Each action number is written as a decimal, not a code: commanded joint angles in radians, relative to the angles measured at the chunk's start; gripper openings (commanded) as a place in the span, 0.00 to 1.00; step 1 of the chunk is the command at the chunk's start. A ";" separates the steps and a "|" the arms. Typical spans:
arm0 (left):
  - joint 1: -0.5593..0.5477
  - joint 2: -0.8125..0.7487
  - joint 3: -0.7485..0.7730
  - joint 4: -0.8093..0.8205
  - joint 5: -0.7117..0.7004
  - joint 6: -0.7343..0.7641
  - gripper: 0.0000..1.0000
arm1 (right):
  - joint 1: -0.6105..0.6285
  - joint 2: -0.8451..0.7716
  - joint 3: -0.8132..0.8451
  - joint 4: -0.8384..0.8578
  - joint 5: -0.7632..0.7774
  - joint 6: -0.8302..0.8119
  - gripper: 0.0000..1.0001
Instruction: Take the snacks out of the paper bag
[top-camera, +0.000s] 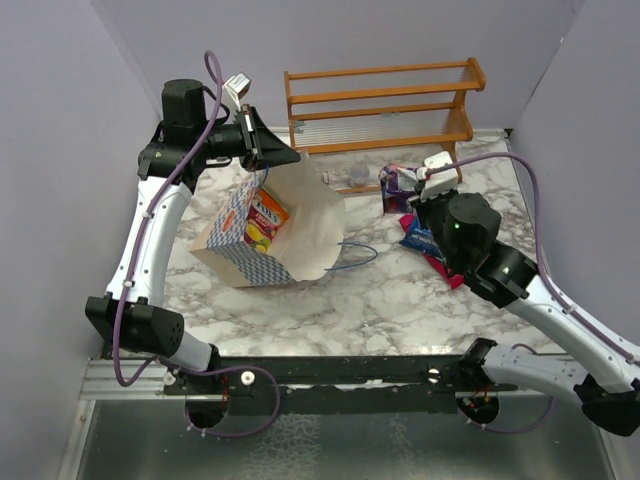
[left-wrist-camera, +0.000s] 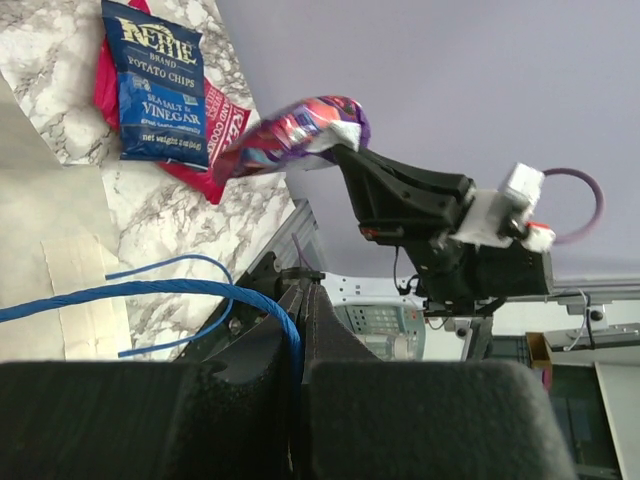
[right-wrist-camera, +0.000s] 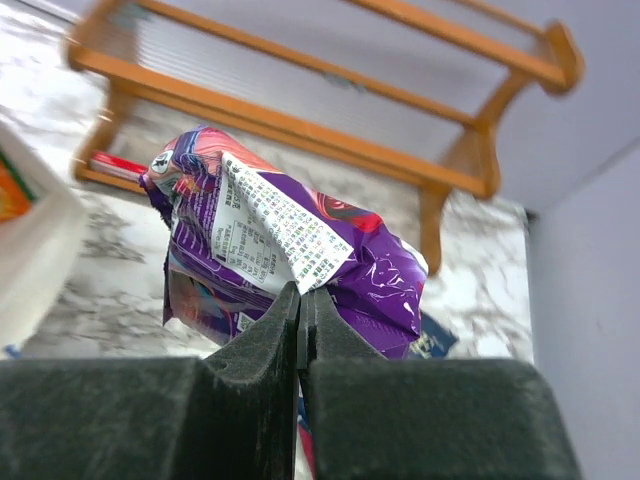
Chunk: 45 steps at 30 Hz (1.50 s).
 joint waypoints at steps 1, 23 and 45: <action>-0.001 -0.044 -0.003 0.053 0.011 -0.015 0.00 | -0.076 0.074 0.025 -0.141 0.156 0.164 0.01; -0.002 -0.055 -0.037 0.093 0.052 -0.032 0.00 | -0.594 0.332 -0.191 -0.346 -0.461 0.648 0.26; -0.013 -0.085 -0.093 0.158 0.091 -0.069 0.00 | -0.567 0.224 0.069 -0.200 -0.849 0.367 0.96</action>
